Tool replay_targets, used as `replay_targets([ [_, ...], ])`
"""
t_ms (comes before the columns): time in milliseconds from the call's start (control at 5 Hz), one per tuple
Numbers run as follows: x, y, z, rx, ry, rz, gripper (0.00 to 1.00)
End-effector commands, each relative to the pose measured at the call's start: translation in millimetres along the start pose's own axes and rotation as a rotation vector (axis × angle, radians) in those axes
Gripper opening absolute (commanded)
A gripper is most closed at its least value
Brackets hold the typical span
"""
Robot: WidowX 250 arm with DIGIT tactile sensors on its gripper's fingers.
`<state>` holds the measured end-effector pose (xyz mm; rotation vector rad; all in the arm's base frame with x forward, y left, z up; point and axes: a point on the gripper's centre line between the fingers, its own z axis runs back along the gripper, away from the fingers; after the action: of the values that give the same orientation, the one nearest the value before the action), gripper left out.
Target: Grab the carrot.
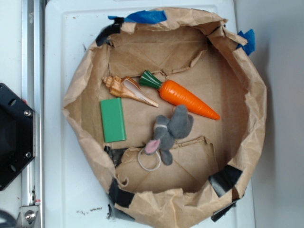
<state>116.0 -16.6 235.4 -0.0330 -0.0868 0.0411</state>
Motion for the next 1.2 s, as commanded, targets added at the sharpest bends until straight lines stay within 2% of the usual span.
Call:
replay_targets([
  [0, 0, 0, 0, 0.000, 0.000, 0.000, 1.00],
  [200, 50, 14, -7, 0.068, -0.048, -0.032, 1.00],
  [600, 127, 20, -36, -0.013, -0.046, -0.361, 1.00],
  [800, 147, 29, -66, -0.070, -0.008, -0.418, 1.00],
  [1000, 148, 38, -102, -0.065, 0.014, -0.487, 1.00],
])
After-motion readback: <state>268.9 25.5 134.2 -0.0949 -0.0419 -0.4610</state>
